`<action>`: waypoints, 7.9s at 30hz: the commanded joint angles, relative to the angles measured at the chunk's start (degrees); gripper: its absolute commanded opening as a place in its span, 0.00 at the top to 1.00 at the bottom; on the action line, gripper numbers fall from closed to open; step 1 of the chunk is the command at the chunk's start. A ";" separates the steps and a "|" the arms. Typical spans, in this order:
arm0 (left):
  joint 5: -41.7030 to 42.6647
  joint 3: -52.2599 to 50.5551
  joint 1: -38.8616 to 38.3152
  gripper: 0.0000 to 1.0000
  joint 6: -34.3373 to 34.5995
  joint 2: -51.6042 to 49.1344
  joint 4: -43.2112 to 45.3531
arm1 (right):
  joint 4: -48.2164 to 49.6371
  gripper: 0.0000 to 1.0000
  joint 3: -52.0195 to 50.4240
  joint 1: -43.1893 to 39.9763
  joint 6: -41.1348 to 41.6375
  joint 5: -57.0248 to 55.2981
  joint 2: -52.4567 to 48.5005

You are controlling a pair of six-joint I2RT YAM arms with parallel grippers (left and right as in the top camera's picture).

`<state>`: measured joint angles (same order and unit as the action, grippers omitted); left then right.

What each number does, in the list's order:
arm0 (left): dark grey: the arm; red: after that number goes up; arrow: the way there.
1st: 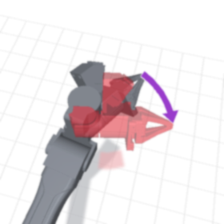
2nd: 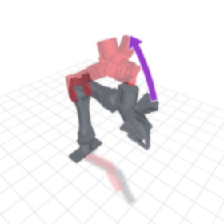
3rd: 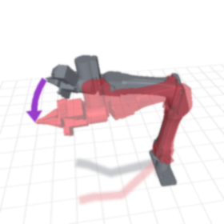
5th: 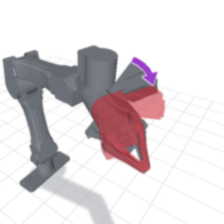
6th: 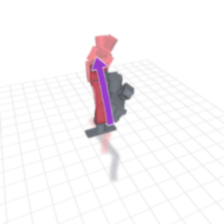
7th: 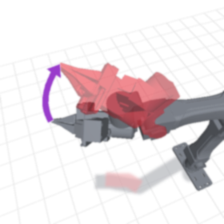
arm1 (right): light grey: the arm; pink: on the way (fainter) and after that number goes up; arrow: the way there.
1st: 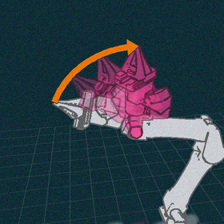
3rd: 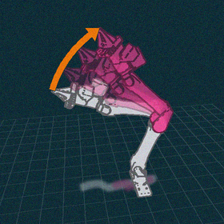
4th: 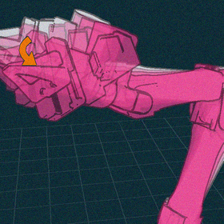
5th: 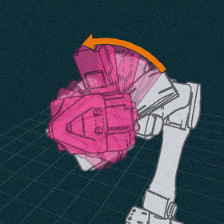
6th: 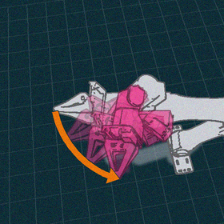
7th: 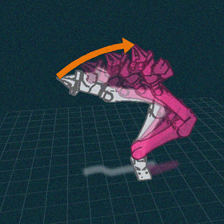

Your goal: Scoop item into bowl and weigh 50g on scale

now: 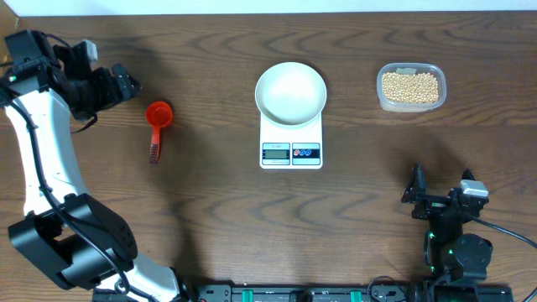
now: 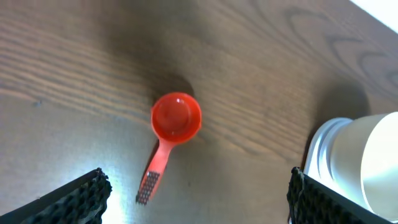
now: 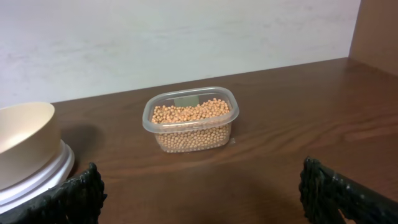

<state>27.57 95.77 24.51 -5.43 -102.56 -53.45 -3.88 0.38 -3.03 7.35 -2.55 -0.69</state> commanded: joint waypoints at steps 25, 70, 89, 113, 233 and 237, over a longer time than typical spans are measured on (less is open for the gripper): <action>-10.73 1.05 -4.13 0.10 -12.94 -20.20 6.47 | -0.22 0.01 -0.07 0.35 0.28 -0.09 0.37; -10.71 -2.93 -4.72 0.61 -12.94 -24.76 14.14 | -0.22 0.01 -0.07 0.35 0.28 -0.09 0.37; -10.69 -2.93 -4.94 0.89 -12.85 -26.58 14.38 | -0.22 0.01 -0.07 0.35 0.28 -0.09 0.37; -10.38 1.99 -4.83 0.93 53.64 -13.70 16.63 | -0.22 0.01 -0.07 0.35 0.28 -0.09 0.37; -13.18 2.95 -49.18 0.93 110.53 -4.48 11.34 | -24.44 0.62 83.56 15.63 13.11 46.62 -97.20; -13.18 2.95 -49.18 0.93 110.51 -4.48 9.94 | -24.44 0.67 83.56 15.67 12.70 46.64 -97.20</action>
<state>13.87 97.23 -24.88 104.86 -108.53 -42.68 -28.38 83.24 12.58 22.09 43.44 -98.10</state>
